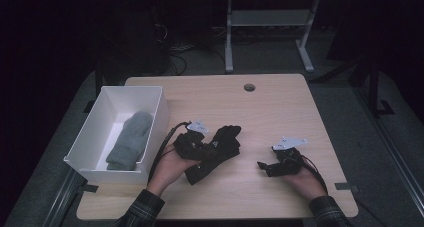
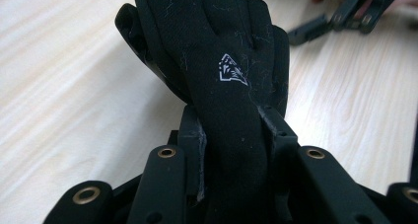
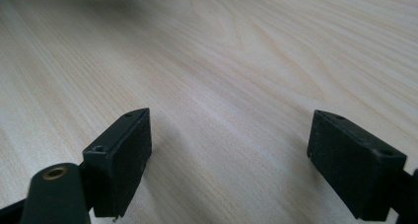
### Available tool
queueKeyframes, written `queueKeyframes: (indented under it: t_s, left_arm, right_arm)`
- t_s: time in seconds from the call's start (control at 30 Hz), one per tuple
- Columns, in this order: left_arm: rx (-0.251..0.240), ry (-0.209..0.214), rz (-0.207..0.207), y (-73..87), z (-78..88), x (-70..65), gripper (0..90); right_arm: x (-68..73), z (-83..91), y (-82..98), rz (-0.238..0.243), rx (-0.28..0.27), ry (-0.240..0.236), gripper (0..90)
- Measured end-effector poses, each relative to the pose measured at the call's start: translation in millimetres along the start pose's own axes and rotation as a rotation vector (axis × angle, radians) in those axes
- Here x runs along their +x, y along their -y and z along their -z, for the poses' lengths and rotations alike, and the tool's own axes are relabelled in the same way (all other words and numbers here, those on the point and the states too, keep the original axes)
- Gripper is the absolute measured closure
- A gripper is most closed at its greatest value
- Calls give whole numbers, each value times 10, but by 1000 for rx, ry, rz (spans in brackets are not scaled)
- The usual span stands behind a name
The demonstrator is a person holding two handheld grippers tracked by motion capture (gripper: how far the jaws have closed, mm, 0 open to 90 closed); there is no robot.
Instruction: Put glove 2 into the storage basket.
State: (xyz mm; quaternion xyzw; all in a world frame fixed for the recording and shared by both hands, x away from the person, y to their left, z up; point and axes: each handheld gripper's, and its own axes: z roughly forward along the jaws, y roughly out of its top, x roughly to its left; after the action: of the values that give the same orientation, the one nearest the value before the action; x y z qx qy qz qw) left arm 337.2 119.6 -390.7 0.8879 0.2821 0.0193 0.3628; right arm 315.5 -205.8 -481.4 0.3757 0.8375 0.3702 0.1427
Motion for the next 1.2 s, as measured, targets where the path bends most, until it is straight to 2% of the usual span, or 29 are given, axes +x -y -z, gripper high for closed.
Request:
queueKeyframes:
  t_s: [0.27,0.37,0.43,0.6,0.63,0.67,0.7,0.73,0.77,0.83,0.9,0.97,1.0,1.03,1.07,1.17,1.2]
  left_arm:
    - [-14,-20,18,-237,371,29,677]
    - [-26,-26,19,-304,509,74,678]
    - [-40,-27,35,-334,608,115,678]
    - [-69,-68,55,-375,889,237,678]
    - [-69,-68,55,-375,889,237,678]
    - [-81,-93,65,-369,1009,295,678]
    - [-81,-93,65,-369,1009,295,678]
    - [-94,-117,80,-347,1130,366,678]
    - [-94,-117,80,-347,1130,366,678]
    - [-117,-154,113,-281,1301,492,678]
    - [-123,-167,125,-250,1355,539,678]
    - [-135,-209,167,-136,1508,672,678]
    - [-135,-209,167,-136,1508,672,678]
    - [-145,-232,197,-49,1599,748,678]
    - [-145,-232,197,-49,1599,748,678]
    - [-148,-280,251,152,1750,896,678]
    - [-148,-280,251,152,1750,896,678]
  right_arm:
    - [1,-1,-1,1,-1,-1,169]
    - [3,-1,-1,-2,0,-1,169]
    - [5,-1,-2,-5,-1,-2,169]
    - [3,-1,-1,-1,-1,-2,169]
    - [2,-1,-1,0,-1,-2,169]
    - [2,-1,-1,0,-1,-2,169]
    - [4,-1,-2,-2,-1,-2,169]
    - [2,-2,-2,0,-2,-2,169]
    - [2,-2,-2,0,-2,-2,169]
    - [3,-3,-2,0,-2,-2,169]
    - [3,-3,-2,1,-2,-2,169]
    - [3,-3,-2,0,-2,-2,169]
    - [3,-3,-2,0,-2,-2,169]
    - [3,-3,-2,1,-2,-2,169]
    - [3,-3,-2,1,-2,-2,169]
    - [3,-3,-3,0,-2,-2,169]
    - [3,-3,-3,0,-2,-2,169]
